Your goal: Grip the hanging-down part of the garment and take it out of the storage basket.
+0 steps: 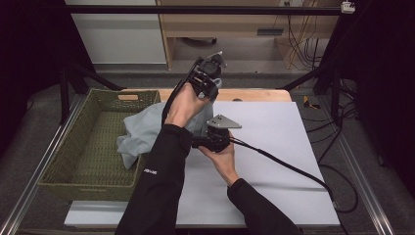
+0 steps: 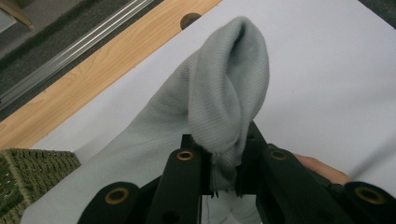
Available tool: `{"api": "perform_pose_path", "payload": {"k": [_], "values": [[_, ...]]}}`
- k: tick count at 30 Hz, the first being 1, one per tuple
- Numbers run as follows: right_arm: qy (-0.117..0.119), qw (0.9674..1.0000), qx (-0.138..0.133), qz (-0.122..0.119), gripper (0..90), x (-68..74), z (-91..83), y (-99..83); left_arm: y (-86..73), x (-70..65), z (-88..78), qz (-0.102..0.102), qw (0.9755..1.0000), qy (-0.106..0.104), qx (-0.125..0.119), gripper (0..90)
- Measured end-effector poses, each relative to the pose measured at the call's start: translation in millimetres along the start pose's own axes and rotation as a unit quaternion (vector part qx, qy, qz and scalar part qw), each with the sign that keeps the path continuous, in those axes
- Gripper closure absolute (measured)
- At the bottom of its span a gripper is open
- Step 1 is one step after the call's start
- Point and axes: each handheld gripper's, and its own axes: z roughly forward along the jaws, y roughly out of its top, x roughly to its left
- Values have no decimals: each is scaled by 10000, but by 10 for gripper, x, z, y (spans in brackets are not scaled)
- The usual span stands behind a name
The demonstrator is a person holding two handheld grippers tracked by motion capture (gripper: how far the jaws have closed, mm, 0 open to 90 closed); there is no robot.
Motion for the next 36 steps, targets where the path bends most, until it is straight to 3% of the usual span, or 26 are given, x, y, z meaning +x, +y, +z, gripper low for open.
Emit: {"api": "perform_pose_path", "payload": {"k": [2, 3, 4, 5, 6, 8, 9, 11, 17, 25, 28, 33, 35, 36], "values": [[14, 10000, 43, 61, 315, 7, 3, -3, -5, 5, -4, 1, 10000, 5, 6, 812], [28, 9999, 62, 77, 410, 14, 13, -13, -7, 6, -6, -10, 10000, 9, -1, 812], [28, 9999, 62, 77, 410, 14, 13, -13, -9, 8, -11, -11, 10000, 18, -3, 812], [55, 10000, 43, 57, 530, 14, 20, -19, -13, 13, -13, 3, 10000, 23, 20, 812], [55, 10000, 43, 57, 530, 14, 20, -19, -13, 13, -13, 3, 10000, 23, 20, 812], [79, 9999, 82, 50, 698, 12, 7, -6, -18, 21, -17, -9, 10000, 34, 33, 812], [79, 9999, 82, 50, 698, 12, 7, -6, -18, 21, -17, -9, 10000, 34, 33, 812], [115, 9998, 147, -42, 838, -8, -17, 9, -20, 17, -13, -6, 10000, 41, 45, 812], [146, 9997, 162, -128, 860, -15, -75, 44, -31, 42, -39, 2, 10000, 28, 25, 812], [202, 9996, 158, -111, 864, -102, -292, 99, -59, 85, -84, -3, 10000, 67, 35, 812], [187, 9992, 65, -347, 865, -136, -445, 149, -68, 81, -86, -42, 10000, 51, -5, 812], [219, 9984, -5, -516, 865, -134, -633, 222, -81, 67, -89, -66, 10000, 37, -35, 812], [120, 9976, -21, -680, 865, -181, -717, 245, -91, 73, -104, -5, 10000, 30, 2, 812], [107, 9978, -62, -653, 865, -192, -747, 253, -94, 70, -102, -36, 10000, 17, -9, 812]]}}
